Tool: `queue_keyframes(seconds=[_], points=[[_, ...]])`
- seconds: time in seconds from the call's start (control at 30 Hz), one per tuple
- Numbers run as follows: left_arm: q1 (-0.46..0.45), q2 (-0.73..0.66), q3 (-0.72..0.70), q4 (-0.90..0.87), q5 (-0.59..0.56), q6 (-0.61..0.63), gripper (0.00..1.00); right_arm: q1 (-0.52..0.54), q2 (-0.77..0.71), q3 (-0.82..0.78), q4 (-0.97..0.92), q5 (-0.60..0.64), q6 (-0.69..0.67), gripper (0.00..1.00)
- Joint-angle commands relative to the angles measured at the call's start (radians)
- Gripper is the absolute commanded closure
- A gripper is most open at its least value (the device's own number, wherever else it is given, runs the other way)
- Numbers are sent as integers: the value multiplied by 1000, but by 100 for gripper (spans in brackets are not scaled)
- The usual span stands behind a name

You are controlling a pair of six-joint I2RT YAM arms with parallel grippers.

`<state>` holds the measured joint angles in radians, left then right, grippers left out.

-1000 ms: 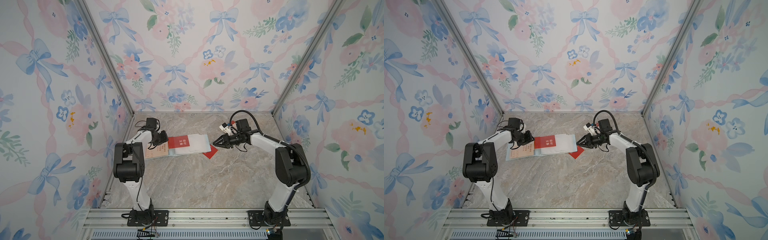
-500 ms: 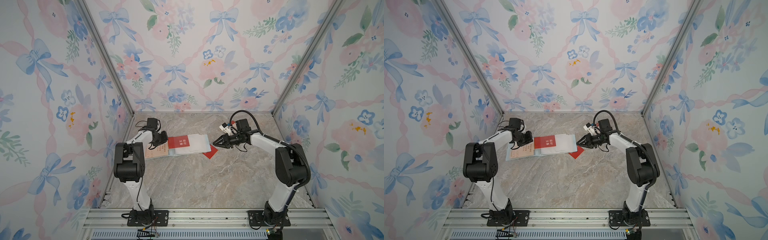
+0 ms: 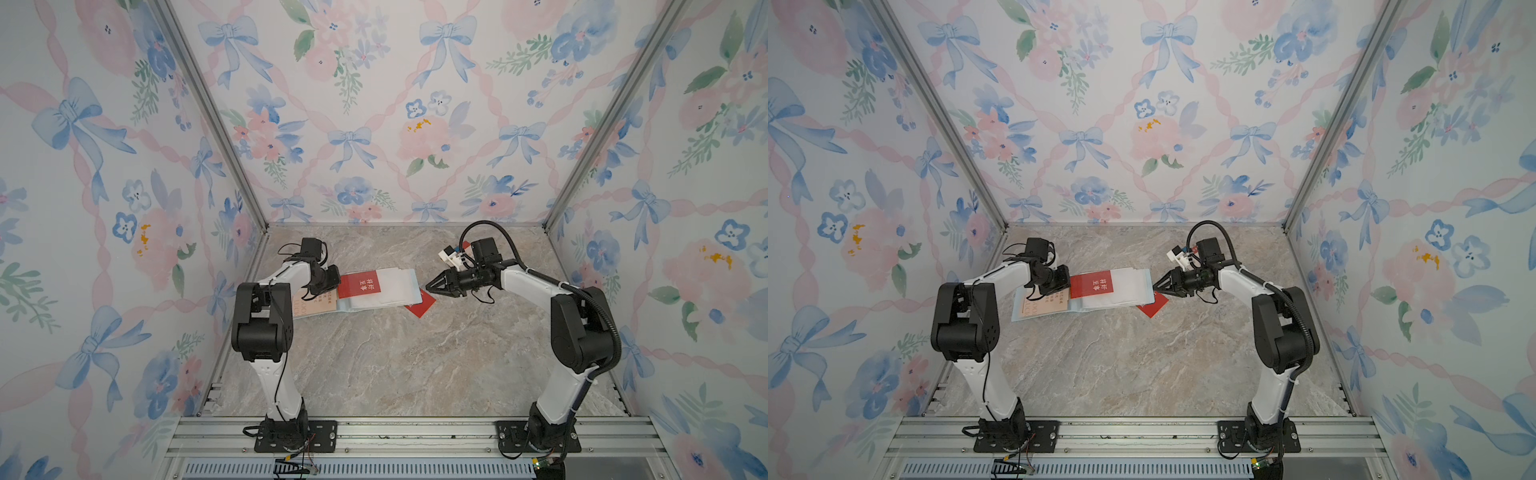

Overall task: Place the photos into the photo albums
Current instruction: Insert the photo into the photo album.

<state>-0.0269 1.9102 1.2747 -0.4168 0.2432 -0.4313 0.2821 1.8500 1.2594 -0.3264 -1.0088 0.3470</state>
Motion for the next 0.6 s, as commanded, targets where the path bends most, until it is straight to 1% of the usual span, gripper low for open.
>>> queue_keyframes(seconds=[0.0, 0.23, 0.57], points=[[-8, 21, 23, -14, -3, -13, 100, -4, 6, 6, -19, -5, -21, 67], [-45, 46, 40, -13, 12, -35, 100, -4, 9, 8, -19, -5, -21, 67], [-110, 97, 105, -13, 28, -59, 100, -4, 8, 12, -30, -4, -28, 67]])
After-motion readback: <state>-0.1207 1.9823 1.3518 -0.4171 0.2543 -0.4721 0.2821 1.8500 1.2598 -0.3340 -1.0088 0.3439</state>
